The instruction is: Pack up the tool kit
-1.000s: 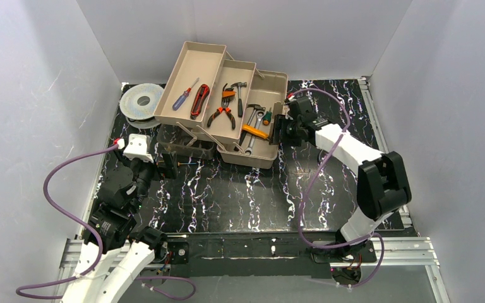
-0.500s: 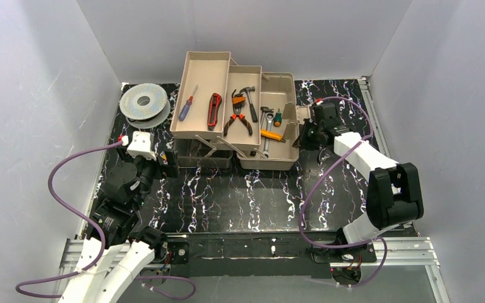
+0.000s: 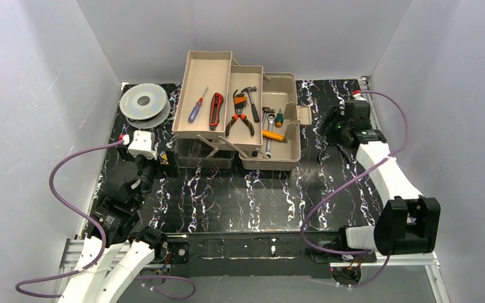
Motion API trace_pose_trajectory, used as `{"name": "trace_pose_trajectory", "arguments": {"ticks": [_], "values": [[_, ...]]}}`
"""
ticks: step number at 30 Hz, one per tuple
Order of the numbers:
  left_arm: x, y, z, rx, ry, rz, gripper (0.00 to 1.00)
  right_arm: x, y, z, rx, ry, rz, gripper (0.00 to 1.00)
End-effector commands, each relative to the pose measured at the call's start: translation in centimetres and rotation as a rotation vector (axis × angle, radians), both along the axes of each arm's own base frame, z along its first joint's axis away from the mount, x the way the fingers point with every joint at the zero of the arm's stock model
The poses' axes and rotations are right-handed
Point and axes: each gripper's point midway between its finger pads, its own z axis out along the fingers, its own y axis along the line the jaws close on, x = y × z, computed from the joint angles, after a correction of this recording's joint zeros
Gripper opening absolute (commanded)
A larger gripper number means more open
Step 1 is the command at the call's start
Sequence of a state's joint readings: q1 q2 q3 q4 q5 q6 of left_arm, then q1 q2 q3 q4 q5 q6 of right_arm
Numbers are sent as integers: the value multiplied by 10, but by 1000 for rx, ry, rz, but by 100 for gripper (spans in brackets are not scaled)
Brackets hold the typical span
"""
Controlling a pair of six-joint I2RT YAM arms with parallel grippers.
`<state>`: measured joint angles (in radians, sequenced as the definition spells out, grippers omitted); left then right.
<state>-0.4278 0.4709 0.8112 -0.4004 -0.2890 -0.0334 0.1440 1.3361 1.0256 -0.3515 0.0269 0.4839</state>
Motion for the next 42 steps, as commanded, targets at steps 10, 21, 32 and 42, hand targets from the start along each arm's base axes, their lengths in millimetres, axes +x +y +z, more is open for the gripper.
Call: {"name": "trace_pose_trajectory", "arguments": {"ticks": [10,21,32,42], "values": [[-1,-5,1,-9,-4,-25,98,1,-87,-62,-226,277,-284,75],[-7,-3,8,-27,-33,-29,98,10,-59,-105,-214,395,-164,70],[-9,-2,11,-33,-48,-27,98,9,-58,-129,-280,491,-140,57],[-12,0,15,-38,-67,-24,98,3,-42,-138,-209,511,-99,10]]}}
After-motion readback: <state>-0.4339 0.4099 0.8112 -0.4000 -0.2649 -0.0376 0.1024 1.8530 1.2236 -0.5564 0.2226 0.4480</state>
